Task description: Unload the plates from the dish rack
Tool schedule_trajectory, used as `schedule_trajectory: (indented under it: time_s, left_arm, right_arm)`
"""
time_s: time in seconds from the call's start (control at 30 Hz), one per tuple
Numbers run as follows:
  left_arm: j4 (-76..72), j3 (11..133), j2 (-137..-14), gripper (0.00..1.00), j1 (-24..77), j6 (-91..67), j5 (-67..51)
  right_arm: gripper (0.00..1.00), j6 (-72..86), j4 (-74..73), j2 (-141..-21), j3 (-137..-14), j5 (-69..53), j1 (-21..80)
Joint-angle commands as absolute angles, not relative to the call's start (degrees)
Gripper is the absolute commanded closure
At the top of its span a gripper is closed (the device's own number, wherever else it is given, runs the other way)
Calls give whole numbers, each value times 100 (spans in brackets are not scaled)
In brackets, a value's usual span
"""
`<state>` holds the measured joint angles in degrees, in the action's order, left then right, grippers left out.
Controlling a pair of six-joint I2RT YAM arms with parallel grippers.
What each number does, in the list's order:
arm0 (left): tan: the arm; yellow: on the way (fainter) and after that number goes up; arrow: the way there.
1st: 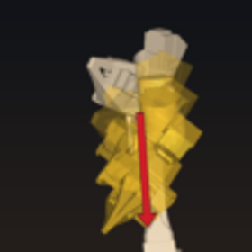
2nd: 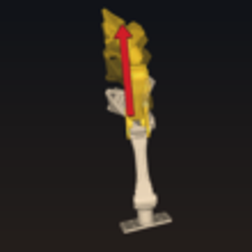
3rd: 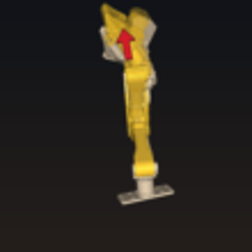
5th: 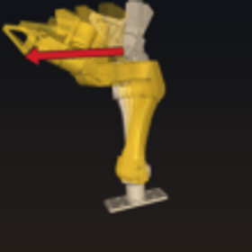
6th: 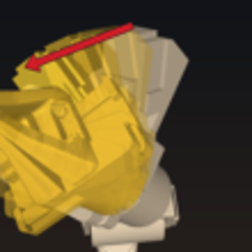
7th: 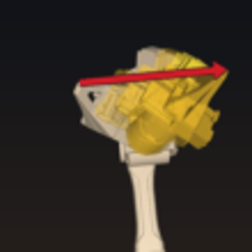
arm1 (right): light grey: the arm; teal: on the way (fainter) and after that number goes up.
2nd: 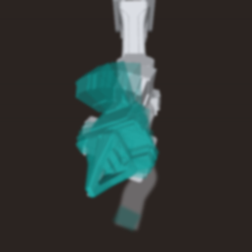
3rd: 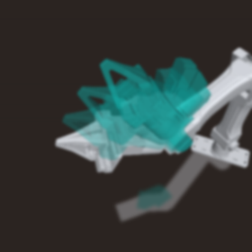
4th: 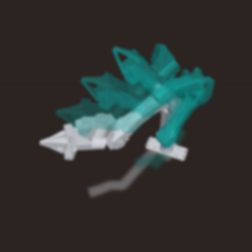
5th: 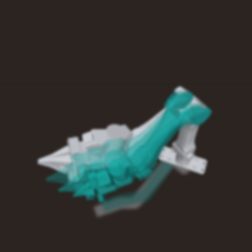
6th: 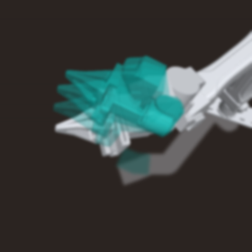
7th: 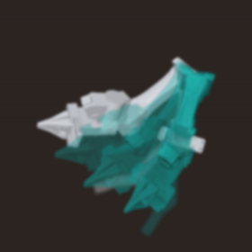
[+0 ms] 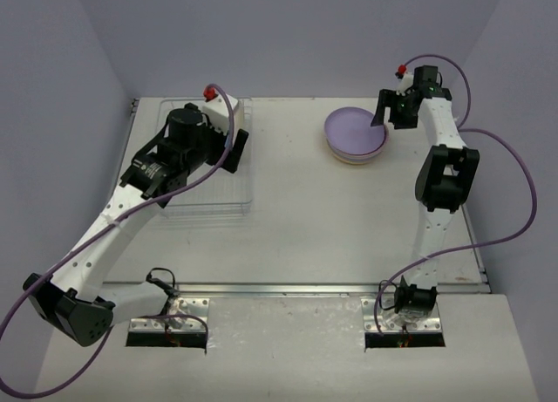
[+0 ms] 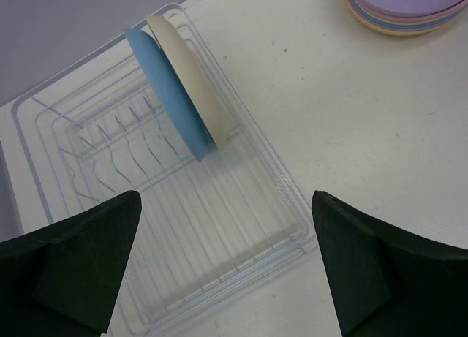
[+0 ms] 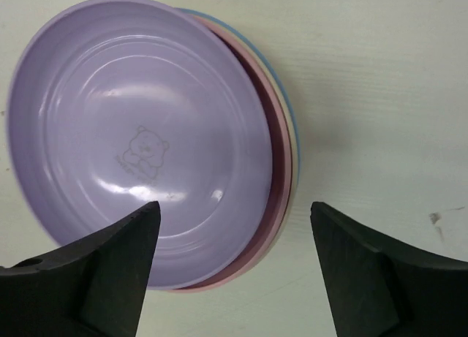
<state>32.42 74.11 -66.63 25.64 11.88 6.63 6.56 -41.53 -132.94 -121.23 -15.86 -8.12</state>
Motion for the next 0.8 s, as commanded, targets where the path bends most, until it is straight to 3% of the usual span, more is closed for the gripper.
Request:
schedule_trajectory:
  time_s: [0.0, 0.03, 0.27, 0.6, 0.77]
  left_arm:
    - [3050, 7501, -6651, 0, 2396, 922, 663]
    - [3047, 7530, -6681, 0, 2359, 884, 695]
    - [3000, 7892, -7312, 7, 1936, 433, 418]
    - [3152, 8934, -8992, 23, -423, -284, -3324]
    - [3150, 9387, -9883, 31, -601, -225, -4698]
  right_arm:
    - [6, 583, -3867, -12707, -12219, -1292, -817]
    - [2, 559, -3869, -12569, -12185, -1288, -817]
    - [1, 626, -4044, -11519, -11855, -1773, -818]
    - [1, 845, -4066, -9632, -9903, -2833, -819]
    - [1, 1066, -3646, -8745, -8468, -3328, -817]
